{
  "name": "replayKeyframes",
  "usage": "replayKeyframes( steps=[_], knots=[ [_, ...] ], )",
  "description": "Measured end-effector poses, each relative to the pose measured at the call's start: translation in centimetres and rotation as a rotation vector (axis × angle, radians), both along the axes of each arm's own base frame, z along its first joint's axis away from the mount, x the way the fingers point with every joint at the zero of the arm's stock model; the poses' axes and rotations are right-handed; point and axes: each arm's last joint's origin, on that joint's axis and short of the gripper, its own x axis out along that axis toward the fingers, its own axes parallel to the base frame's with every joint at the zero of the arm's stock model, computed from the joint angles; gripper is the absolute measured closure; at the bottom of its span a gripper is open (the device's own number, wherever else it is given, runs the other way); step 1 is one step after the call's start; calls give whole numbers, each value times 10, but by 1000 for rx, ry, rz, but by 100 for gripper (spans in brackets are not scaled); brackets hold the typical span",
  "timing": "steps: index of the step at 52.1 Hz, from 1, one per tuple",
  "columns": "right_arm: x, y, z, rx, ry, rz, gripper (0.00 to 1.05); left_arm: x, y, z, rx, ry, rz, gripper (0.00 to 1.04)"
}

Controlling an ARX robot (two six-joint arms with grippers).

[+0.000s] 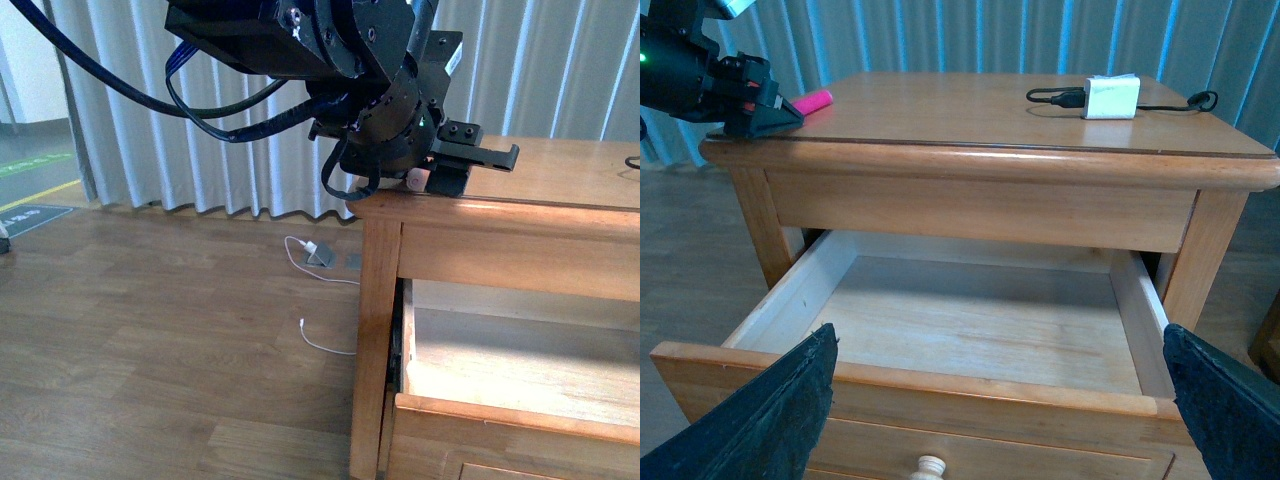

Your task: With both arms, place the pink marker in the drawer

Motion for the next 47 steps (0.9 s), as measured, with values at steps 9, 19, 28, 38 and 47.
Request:
replayKeyframes(
  steps=[9, 19, 28, 38, 47],
  knots=[
    [0, 0, 0, 0, 0, 0, 8, -2, 6, 2, 20, -8, 4, 90],
    [0, 0, 0, 0, 0, 0, 8, -7, 12, 2, 22, -15, 6, 90],
    [0, 0, 0, 0, 0, 0, 8, -20, 20, 4, 4, -28, -35, 91],
    [0, 0, 0, 0, 0, 0, 8, -53, 31, 14, -30, -57, -134, 91],
    [0, 0, 0, 0, 0, 0, 8, -87, 36, 22, -56, -79, -239, 91]
  ],
)
